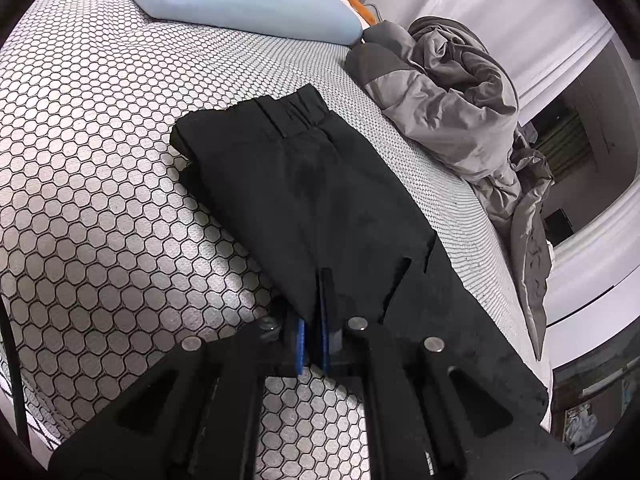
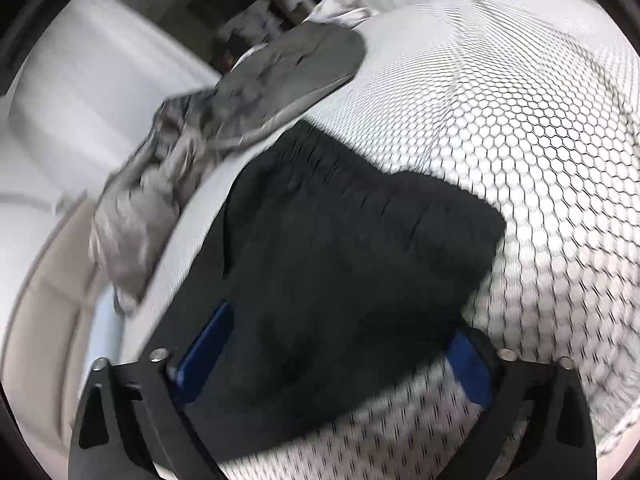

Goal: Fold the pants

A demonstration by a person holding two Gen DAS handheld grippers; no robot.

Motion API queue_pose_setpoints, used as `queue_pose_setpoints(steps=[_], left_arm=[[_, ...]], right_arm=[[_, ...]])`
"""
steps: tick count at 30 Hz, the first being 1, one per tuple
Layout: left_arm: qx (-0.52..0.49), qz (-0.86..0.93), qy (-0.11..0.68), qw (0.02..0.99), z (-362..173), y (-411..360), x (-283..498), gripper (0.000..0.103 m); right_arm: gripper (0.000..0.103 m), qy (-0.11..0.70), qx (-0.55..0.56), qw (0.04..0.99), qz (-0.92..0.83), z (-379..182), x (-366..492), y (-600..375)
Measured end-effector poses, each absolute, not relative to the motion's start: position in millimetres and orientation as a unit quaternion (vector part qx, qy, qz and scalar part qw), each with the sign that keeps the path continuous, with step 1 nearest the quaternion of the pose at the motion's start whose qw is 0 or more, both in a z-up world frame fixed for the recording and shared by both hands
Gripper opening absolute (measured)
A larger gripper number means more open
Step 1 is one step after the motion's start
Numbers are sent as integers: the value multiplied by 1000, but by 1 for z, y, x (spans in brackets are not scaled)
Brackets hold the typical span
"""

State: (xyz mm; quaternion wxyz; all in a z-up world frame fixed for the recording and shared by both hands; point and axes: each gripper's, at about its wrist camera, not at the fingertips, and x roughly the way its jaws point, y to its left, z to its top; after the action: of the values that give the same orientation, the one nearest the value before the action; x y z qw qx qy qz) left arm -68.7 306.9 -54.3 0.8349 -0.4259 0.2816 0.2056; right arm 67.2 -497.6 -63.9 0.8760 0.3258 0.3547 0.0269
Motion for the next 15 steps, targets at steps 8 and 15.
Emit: queue_pose_setpoints(steps=[8,15], left_arm=[[-417,198,286,839,-53,305,-84,4],[-350,229,298,858,-37,289,-90,24]], right_arm=[[22,318,295,900,46,-31,41,-497],[57,354,290,888,33,-58,40,-513]])
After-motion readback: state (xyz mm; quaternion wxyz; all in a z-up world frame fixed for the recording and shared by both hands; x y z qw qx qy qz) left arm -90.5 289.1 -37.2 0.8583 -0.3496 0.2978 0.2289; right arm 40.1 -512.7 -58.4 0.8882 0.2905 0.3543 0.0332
